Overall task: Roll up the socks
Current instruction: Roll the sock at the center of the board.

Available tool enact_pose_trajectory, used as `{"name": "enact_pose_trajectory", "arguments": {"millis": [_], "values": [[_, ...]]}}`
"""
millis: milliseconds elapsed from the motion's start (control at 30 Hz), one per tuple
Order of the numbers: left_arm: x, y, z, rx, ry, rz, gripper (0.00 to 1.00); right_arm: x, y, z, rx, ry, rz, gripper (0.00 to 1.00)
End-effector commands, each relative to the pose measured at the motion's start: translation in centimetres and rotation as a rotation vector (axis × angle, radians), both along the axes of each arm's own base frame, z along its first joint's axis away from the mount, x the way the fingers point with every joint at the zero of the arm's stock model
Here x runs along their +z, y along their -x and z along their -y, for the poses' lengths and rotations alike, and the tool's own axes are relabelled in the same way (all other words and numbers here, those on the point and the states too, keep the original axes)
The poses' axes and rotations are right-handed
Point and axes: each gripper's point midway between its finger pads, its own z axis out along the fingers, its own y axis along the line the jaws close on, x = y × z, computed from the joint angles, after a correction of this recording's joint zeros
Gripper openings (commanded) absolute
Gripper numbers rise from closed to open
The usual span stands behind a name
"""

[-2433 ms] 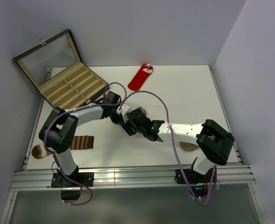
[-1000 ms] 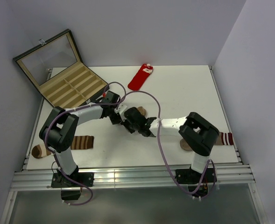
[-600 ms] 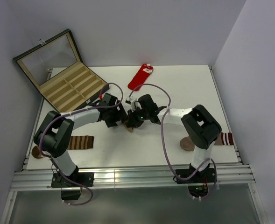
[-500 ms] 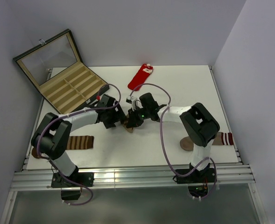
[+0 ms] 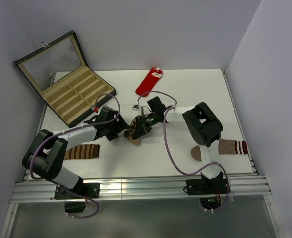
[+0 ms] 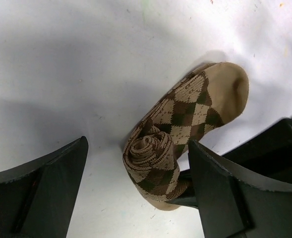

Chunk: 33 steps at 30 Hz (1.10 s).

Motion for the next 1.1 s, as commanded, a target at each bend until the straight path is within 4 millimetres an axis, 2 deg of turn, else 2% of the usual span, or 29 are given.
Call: {"name": "enact_pose_trajectory", "arguments": {"millis": [0, 267, 467, 567, 667, 700, 767, 967, 1067], "values": [[2.0, -0.9, 0.8, 0.002, 0.075, 0.085, 0.87, -3.4, 1.8, 1.7, -0.043, 0.13, -0.188, 0.0], [0.6, 1.5, 1.0, -0.003, 0.109, 0.021, 0.83, -5.2, 0.5, 2.5, -0.144, 0.174, -0.271, 0.0], [0.1, 2.1, 1.7, -0.012, 0.1, 0.005, 0.81, -5.3, 0.2, 2.4, -0.156, 0.187, -0.276, 0.0], [-0.8, 2.7, 1.6, -0.004, 0.078, -0.031, 0.77, -5.3, 0.1, 2.4, -0.161, 0.192, -0.276, 0.0], [-1.6, 3.1, 1.0, 0.023, 0.056, -0.066, 0.7, -5.2, -0.1, 2.3, -0.165, 0.192, -0.277, 0.0], [-1.8, 3.1, 0.9, 0.033, 0.051, -0.077, 0.64, -5.2, -0.1, 2.3, -0.166, 0.192, -0.275, 0.0], [-2.4, 3.5, 0.5, 0.041, 0.022, -0.106, 0.59, -5.0, -0.3, 2.3, -0.171, 0.192, -0.267, 0.0], [-3.6, 3.4, 0.4, 0.033, -0.028, -0.165, 0.43, -4.7, -0.6, 2.3, -0.179, 0.193, -0.229, 0.0], [-4.5, 3.6, 0.2, 0.016, -0.056, -0.198, 0.32, -4.3, -0.7, 2.4, -0.183, 0.196, -0.19, 0.07]]}}
